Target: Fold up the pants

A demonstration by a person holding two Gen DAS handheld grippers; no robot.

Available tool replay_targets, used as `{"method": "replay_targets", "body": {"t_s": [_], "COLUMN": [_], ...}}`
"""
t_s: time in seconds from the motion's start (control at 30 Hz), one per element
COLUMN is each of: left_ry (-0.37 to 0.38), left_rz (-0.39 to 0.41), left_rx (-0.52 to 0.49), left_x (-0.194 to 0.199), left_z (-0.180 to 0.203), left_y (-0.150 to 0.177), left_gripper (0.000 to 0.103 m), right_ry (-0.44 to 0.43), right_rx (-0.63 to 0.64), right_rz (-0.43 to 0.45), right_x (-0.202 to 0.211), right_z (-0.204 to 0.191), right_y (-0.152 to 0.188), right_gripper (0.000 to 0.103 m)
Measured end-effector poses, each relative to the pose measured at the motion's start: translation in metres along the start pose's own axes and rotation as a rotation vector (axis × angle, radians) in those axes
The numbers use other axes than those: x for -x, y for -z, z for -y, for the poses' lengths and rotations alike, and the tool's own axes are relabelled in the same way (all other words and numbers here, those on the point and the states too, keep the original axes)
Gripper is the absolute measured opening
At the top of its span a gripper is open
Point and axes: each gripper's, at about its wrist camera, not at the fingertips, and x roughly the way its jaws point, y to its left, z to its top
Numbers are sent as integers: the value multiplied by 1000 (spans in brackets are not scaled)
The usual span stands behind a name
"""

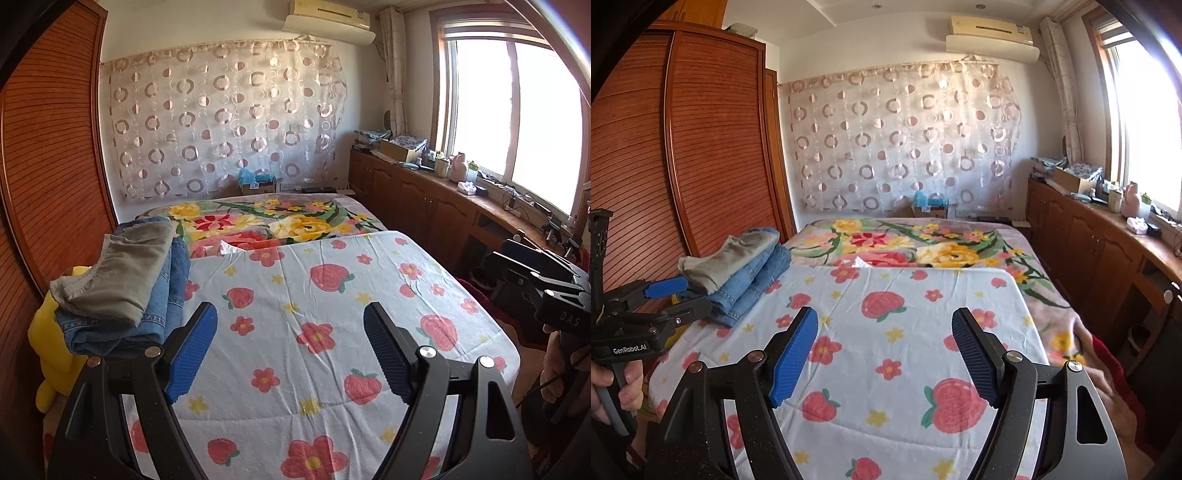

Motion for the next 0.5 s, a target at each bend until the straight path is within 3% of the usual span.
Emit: {"method": "replay_targets", "body": {"t_s": [0.5], "left_ry": [-17], "left_rz": [84], "left_rx": [7], "left_x": [33], "left_z": [-5], "left_y": [-16], "left_gripper": [82], "right_ry": [3], "right_rx": [8], "right_rz": [66], "right_x": [19], "right_z": [4], "right_y": [6], "right_gripper": [79]}}
